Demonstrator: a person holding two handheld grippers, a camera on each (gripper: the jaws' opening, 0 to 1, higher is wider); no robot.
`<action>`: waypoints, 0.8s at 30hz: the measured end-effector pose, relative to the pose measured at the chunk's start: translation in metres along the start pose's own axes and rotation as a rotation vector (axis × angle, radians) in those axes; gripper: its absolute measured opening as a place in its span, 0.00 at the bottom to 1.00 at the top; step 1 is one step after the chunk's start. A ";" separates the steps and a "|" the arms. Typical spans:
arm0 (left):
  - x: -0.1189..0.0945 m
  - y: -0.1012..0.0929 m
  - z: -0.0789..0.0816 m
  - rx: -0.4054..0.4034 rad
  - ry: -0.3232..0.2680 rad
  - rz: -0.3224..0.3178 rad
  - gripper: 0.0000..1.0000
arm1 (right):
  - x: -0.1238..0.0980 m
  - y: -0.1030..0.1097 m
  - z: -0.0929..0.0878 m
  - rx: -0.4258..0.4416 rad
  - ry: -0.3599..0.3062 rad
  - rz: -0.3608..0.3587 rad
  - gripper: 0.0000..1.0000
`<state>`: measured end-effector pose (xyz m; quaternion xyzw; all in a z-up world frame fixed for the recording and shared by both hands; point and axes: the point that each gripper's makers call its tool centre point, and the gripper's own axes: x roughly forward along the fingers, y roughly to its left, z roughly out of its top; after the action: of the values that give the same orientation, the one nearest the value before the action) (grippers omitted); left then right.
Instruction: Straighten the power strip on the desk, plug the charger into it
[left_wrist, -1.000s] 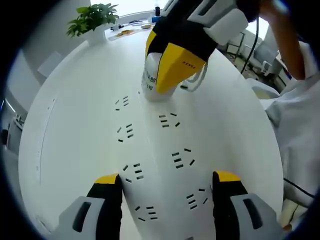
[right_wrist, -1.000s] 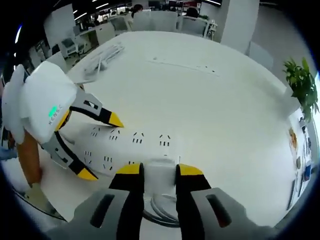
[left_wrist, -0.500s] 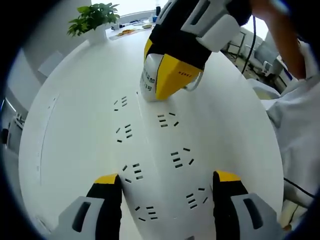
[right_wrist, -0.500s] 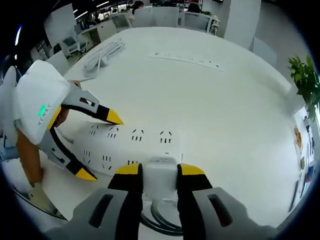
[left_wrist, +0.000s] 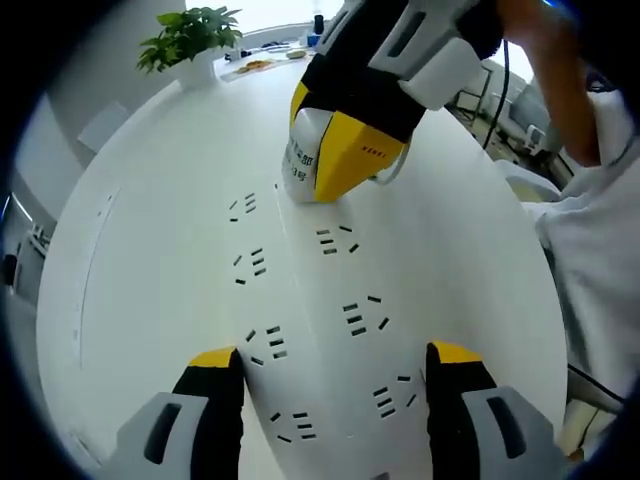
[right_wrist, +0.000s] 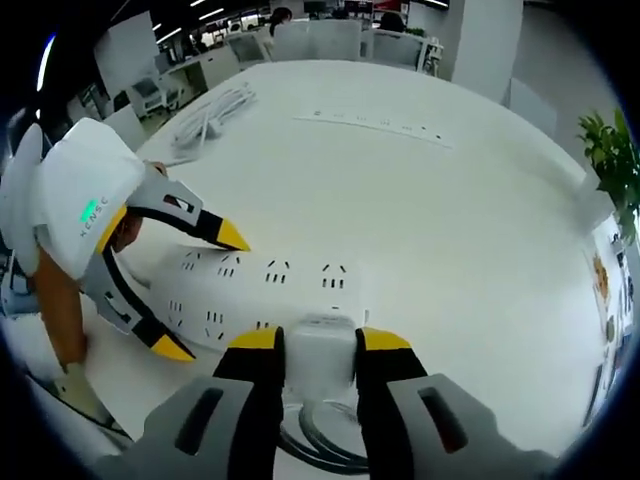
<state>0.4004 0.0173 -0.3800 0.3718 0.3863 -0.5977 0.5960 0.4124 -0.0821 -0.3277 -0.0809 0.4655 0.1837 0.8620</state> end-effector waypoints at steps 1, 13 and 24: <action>0.000 0.000 0.000 0.000 0.000 0.000 0.75 | 0.000 0.001 0.000 0.013 -0.019 0.014 0.27; 0.000 -0.001 0.000 -0.001 -0.007 -0.001 0.75 | -0.013 0.009 0.012 -0.163 -0.177 0.085 0.44; -0.001 -0.003 0.001 0.002 -0.010 -0.002 0.75 | -0.029 0.007 0.031 -0.886 -0.204 0.019 0.50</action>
<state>0.3971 0.0168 -0.3788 0.3691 0.3833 -0.6006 0.5968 0.4186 -0.0728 -0.2861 -0.4190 0.2554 0.3803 0.7840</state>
